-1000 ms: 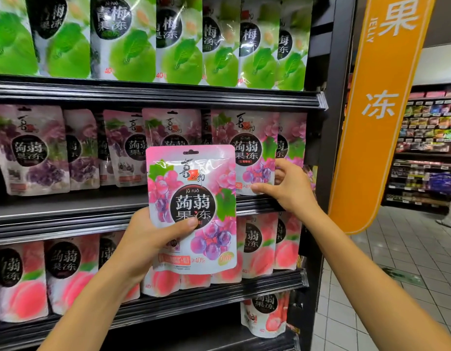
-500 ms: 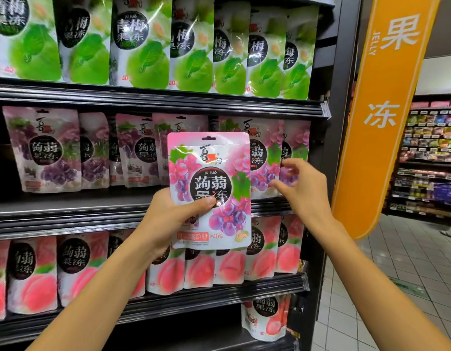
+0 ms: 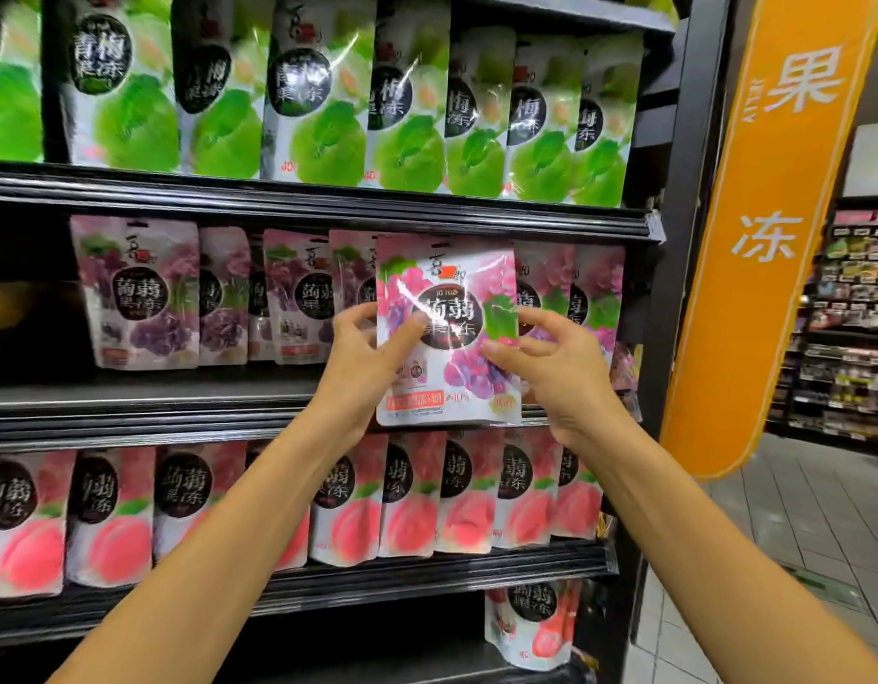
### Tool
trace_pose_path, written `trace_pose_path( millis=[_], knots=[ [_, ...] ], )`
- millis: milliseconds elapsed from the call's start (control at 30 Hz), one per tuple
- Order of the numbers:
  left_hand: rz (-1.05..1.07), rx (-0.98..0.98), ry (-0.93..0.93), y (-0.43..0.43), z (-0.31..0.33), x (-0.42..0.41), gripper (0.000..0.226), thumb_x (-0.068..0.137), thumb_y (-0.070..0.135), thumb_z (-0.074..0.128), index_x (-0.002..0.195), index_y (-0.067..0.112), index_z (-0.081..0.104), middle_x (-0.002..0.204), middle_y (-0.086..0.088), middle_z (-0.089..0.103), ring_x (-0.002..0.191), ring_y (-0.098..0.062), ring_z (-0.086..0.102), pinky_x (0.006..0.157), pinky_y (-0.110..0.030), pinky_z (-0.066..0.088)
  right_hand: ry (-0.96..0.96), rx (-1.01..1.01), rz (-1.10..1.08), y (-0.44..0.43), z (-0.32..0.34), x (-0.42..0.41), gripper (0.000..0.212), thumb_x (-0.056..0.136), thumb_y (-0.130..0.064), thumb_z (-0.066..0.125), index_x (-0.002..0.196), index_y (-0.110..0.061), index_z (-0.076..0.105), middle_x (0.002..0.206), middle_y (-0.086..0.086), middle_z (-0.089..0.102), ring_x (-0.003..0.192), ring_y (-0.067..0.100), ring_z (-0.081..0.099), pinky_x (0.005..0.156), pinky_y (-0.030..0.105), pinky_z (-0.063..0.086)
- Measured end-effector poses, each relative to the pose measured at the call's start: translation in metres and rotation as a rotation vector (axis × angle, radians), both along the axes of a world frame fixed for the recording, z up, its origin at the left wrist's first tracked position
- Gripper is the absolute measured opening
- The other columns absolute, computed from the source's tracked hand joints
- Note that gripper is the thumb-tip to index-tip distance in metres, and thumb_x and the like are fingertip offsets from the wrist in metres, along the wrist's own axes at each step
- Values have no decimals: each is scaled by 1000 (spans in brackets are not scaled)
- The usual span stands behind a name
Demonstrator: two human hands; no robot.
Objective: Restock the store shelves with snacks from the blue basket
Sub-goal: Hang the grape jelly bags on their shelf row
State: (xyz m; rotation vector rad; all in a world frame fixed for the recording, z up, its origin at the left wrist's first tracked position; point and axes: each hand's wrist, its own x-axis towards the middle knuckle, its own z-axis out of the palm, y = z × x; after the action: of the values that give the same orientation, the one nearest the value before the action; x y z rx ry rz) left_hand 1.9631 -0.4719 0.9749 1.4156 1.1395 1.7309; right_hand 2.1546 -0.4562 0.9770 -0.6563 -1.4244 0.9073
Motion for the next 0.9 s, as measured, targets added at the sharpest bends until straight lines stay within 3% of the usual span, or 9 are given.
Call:
trace_pose_path(
  millis=[100, 167, 233, 367, 533, 700, 800, 900],
  knots=[
    [138, 162, 79, -11, -8, 1, 62, 88, 41, 68, 137, 26, 32, 130, 3, 47, 107, 1, 53, 81, -19, 45, 52, -39, -27, 8, 7, -7, 45, 80, 3, 76, 120, -14, 60, 78, 4, 76, 70, 13, 74, 67, 28, 59],
    [230, 298, 292, -15, -17, 3, 52, 90, 33, 65, 134, 31, 37, 134, 5, 40, 116, -6, 48, 94, -24, 42, 50, -33, -50, 16, 10, -14, 39, 80, 2, 76, 109, -21, 62, 72, 0, 76, 65, 11, 72, 60, 25, 57],
    [316, 362, 568, -15, -23, 8, 50, 88, 30, 62, 134, 36, 43, 141, 7, 33, 131, -13, 33, 106, -28, 28, 49, 1, -88, 22, 12, -21, 39, 80, 1, 76, 104, -26, 61, 68, -3, 75, 64, 11, 72, 56, 23, 56],
    [411, 338, 851, -10, -32, 17, 57, 92, 28, 58, 145, 38, 39, 155, 10, 31, 143, -12, 25, 117, -35, 21, -65, 69, -223, 30, 6, -34, 53, 82, -9, 79, 129, -13, 57, 111, 13, 71, 100, 26, 69, 86, 40, 59],
    [472, 317, 1009, -7, -47, 20, 63, 93, 27, 55, 148, 42, 29, 161, 7, 20, 148, -14, 20, 122, -43, 10, -160, 143, -275, 27, -2, -27, 53, 86, -15, 76, 134, -12, 53, 120, 13, 68, 105, 24, 68, 94, 39, 55],
    [498, 343, 1077, -7, -52, 17, 65, 94, 24, 52, 152, 36, 25, 162, 5, 17, 149, -18, 19, 123, -41, 7, -400, 200, -324, 23, -2, -5, 45, 82, -17, 79, 123, -13, 62, 88, -1, 74, 83, 9, 71, 80, 26, 58],
    [541, 362, 1082, -7, -56, 17, 61, 93, 23, 54, 150, 31, 34, 156, 2, 30, 141, -20, 33, 121, -43, 18, -520, 201, -402, 22, -6, 4, 34, 79, -11, 80, 111, -15, 68, 75, -4, 72, 72, 5, 67, 78, 25, 57],
    [611, 368, 1083, -5, -59, 20, 58, 91, 24, 56, 146, 28, 41, 143, -1, 42, 125, -23, 45, 112, -41, 30, -525, 206, -453, 24, -8, 3, 31, 78, -8, 81, 104, -19, 69, 73, -1, 71, 74, 7, 69, 81, 31, 58]
  ],
)
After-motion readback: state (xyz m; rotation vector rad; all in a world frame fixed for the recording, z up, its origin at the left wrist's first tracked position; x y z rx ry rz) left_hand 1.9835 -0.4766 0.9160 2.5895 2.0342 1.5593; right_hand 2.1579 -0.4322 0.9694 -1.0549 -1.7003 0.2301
